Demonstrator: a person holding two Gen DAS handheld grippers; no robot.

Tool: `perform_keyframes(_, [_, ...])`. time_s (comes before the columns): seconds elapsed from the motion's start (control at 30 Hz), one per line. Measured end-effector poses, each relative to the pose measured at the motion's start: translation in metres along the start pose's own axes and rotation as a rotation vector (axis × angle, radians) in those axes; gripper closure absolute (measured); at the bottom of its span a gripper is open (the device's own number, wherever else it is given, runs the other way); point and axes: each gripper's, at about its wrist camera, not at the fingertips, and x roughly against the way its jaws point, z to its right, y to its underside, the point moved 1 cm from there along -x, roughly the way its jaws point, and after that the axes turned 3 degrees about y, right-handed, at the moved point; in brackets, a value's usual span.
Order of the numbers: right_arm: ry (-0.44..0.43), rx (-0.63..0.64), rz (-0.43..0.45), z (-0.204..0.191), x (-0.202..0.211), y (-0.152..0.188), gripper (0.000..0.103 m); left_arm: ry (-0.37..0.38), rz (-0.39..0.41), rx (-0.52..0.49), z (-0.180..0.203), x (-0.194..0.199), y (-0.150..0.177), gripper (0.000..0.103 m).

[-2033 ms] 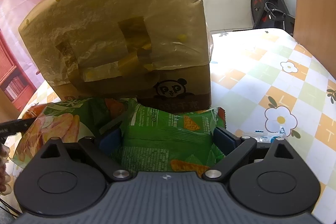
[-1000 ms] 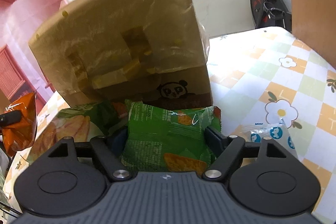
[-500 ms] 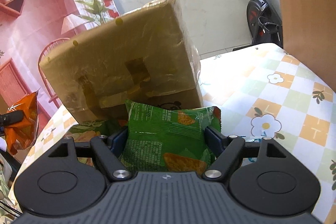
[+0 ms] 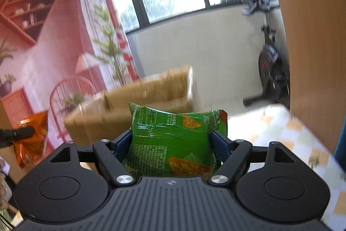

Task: Organize snacks
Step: 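Carry both bags over the box and open both tools to drop them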

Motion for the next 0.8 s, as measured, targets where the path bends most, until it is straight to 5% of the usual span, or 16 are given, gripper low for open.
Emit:
perform_keyframes(0.33, [-0.066,0.108,0.148,-0.031,-0.037,-0.062,0.024,0.034,0.093,-0.047,0.027,-0.051,-0.038,0.024])
perform_keyframes(0.8, [-0.096,0.156,0.083,-0.053,-0.145,-0.07,0.024,0.009,0.004,-0.035,0.014,-0.121,-0.047,0.023])
